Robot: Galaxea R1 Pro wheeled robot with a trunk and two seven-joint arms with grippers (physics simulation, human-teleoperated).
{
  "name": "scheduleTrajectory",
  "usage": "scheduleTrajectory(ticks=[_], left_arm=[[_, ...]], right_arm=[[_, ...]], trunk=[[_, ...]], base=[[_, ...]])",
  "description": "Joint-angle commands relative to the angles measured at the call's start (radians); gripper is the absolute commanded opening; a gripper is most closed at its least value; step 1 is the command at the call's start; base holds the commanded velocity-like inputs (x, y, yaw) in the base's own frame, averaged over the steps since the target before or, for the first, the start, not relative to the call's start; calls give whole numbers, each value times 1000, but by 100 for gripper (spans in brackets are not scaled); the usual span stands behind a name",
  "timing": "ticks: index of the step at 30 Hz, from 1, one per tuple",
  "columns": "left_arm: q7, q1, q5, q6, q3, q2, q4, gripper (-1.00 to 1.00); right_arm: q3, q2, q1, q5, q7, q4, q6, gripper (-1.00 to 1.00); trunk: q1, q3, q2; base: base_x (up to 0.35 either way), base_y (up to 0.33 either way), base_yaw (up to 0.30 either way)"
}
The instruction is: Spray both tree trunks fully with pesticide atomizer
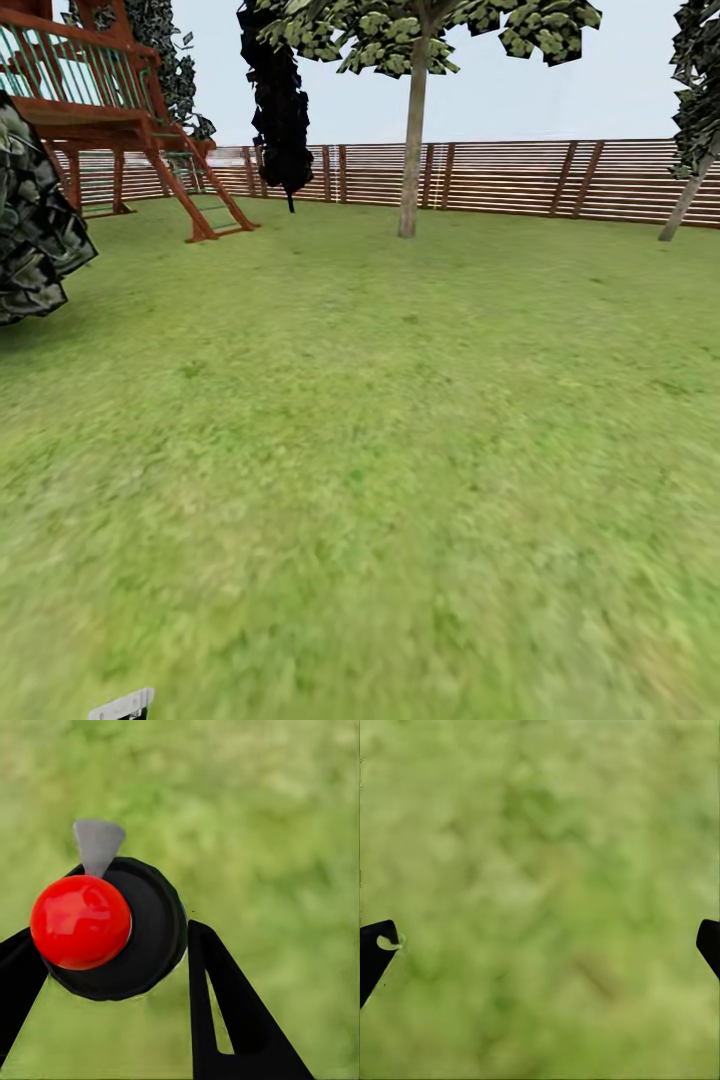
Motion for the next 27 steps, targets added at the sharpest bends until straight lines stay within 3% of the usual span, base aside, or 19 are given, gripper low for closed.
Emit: scheduleTrajectory(ticks=[1,27], left_arm=[[-5,-1,5,-2,3,0,1,-100],[-5,-1,5,-2,3,0,1,-100]], right_arm=[[-8,0,0,3,6,-1,-2,100],[-8,0,0,3,6,-1,-2,100]], trunk=[[0,-1,0],[0,-1,0]], base=[[335,80,0],[335,80,0]])
